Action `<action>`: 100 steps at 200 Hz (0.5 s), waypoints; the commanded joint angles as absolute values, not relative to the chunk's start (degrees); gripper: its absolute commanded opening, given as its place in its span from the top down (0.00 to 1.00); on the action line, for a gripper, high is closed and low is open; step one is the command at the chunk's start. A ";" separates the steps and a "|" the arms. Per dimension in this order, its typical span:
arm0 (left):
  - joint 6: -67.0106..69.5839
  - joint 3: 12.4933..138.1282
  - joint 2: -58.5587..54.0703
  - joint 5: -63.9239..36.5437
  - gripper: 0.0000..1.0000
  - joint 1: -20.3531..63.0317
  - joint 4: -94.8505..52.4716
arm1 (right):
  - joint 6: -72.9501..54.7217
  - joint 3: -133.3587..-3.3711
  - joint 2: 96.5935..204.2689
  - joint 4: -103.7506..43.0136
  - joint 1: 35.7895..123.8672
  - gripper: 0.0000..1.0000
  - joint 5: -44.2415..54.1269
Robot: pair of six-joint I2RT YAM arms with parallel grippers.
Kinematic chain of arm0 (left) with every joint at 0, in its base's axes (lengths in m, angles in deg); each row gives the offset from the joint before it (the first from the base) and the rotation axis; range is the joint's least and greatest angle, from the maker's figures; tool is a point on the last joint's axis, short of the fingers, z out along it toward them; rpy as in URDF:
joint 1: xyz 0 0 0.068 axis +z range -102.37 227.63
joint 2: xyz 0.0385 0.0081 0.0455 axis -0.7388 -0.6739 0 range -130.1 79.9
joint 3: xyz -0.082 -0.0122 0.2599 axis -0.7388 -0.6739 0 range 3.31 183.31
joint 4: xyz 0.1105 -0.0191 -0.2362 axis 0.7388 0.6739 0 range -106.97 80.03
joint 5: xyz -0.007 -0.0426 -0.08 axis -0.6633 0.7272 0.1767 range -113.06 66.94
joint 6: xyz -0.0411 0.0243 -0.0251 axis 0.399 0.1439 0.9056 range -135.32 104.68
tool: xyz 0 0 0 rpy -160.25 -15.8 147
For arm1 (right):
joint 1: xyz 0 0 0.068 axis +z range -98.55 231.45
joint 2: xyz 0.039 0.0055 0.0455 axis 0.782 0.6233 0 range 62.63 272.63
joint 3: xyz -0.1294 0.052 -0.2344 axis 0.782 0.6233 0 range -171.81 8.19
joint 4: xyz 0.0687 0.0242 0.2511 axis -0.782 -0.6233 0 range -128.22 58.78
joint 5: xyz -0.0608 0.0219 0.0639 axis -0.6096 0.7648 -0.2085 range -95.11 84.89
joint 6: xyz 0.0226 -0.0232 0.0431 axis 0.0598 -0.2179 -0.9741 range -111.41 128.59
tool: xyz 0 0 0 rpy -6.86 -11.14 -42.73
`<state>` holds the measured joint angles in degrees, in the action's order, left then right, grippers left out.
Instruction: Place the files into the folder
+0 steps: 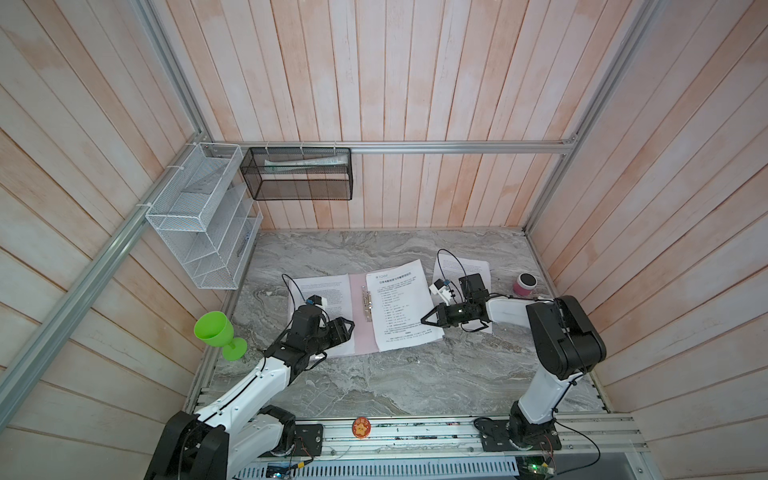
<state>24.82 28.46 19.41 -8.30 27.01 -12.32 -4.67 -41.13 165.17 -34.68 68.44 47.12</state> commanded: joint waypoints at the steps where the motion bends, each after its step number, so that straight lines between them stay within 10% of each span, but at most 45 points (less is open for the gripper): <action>1: 24.36 28.04 19.23 -7.38 0.32 27.24 -13.59 | -4.16 -42.04 165.20 -34.80 68.35 1.00 49.28; 100: 24.49 27.64 19.80 -8.03 0.32 27.27 -13.18 | -14.03 -42.17 166.08 -28.56 71.02 1.00 45.34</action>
<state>24.82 28.46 19.41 -8.32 27.01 -12.32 -11.05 -41.48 165.17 -31.78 69.53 46.40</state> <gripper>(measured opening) 0.680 0.047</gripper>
